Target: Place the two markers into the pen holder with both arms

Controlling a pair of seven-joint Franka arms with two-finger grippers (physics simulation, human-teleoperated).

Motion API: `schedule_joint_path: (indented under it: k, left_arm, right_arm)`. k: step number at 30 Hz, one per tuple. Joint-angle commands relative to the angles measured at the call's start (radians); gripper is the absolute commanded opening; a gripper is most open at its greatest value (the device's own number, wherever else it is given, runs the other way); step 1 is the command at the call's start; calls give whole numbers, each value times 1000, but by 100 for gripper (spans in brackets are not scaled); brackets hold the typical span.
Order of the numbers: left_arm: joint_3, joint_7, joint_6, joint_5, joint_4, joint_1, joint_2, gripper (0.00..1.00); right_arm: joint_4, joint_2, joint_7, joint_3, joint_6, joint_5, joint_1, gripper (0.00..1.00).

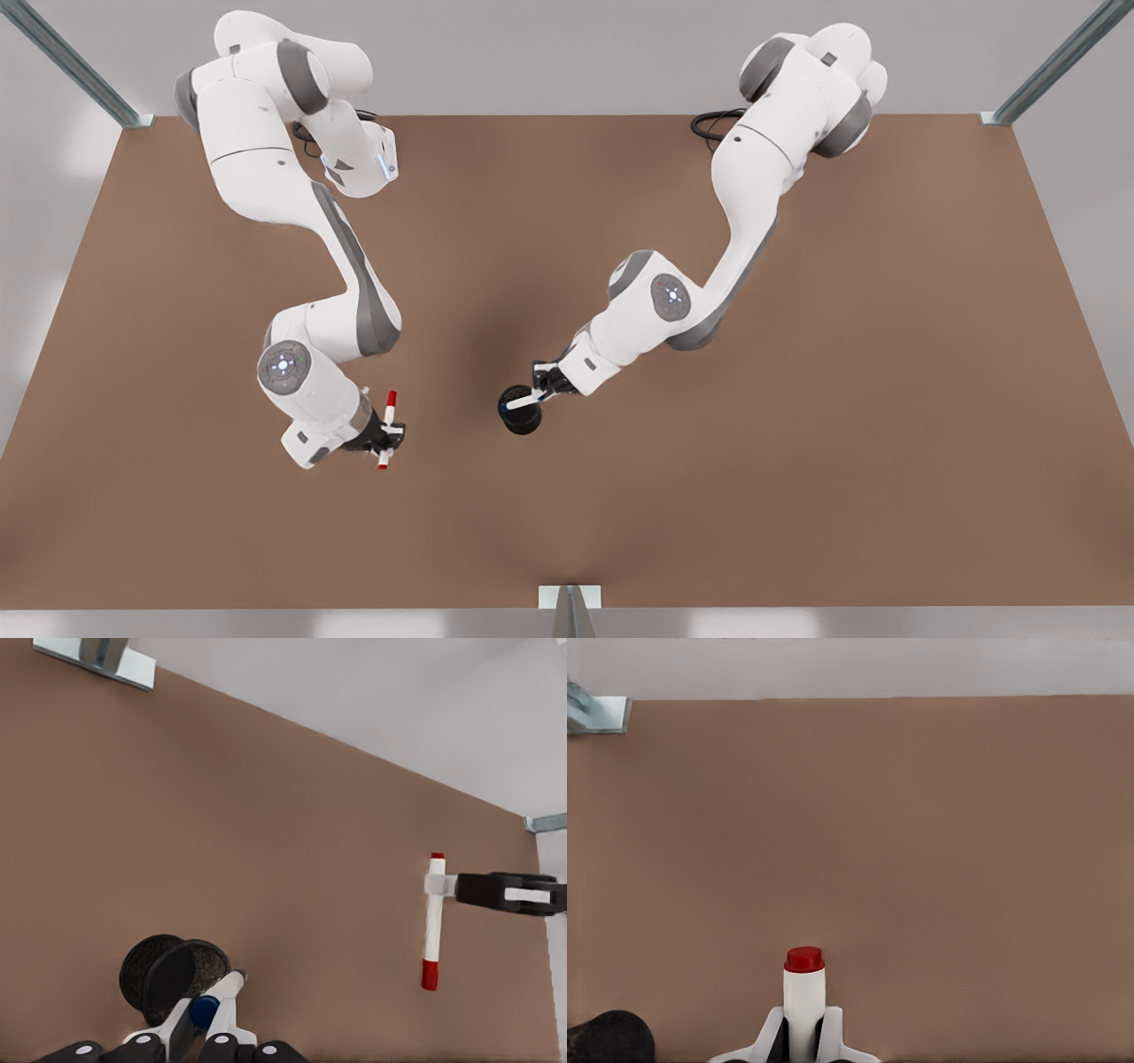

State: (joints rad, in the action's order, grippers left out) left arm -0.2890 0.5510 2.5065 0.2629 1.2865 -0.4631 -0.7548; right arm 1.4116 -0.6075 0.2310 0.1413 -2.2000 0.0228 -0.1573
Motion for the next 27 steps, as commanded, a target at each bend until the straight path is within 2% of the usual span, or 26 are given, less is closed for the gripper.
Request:
schedule_joint_path:
  k: [1, 7, 8, 9, 11, 12, 14, 15, 18, 19, 21, 24, 27]
  left_arm:
    - [11, 264, -14, 10, 20, -6, -5, 21]
    - [36, 264, -34, -41, 56, -5, -12, 21]
    - [36, 256, -34, -44, 56, -5, -14, 37]
    - [36, 256, -32, -44, 54, -6, -14, 38]
    - [36, 260, -28, -47, 53, -23, -20, 54]
    - [60, 286, -21, -67, 48, -71, -21, 100]
    - [99, 359, 3, -70, 45, -123, -17, 100]
    - [114, 317, -55, -113, 45, -80, -1, 100]
    - [50, -121, -389, -56, 45, 241, 69, 100]
    - [51, -193, -457, -57, 44, 294, 81, 100]
    - [59, -430, -632, -201, 37, 434, 103, 100]
    - [60, -537, -801, -398, 31, 498, 204, 100]
    - [54, -539, -937, -432, 31, 494, 299, 100]
  right_arm:
    - [0, 31, 70, 17, 78, 14, -1, 21]
    - [-2, 54, 116, 50, 118, 14, -18, 21]
    - [-2, 54, 131, 60, 109, 16, -24, 21]
    - [-3, 54, 134, 63, 94, 17, -44, 21]
    - [-40, 54, 168, 69, 71, 17, -84, 21]
    - [-48, 54, 186, 104, 14, 17, -82, 21]
    - [-71, 54, 209, 110, -4, 17, -114, 21]
    - [-88, 52, 245, 110, -4, 17, -136, 21]
    - [-95, 51, 274, 116, -75, 16, -162, 21]
    - [-95, 51, 284, 127, -105, 14, -169, 21]
    - [-85, 38, 284, 129, -265, 14, -214, 21]
    - [-69, -9, 278, 127, -461, 37, -231, 21]
    - [59, -11, 257, 127, -658, 60, -223, 21]
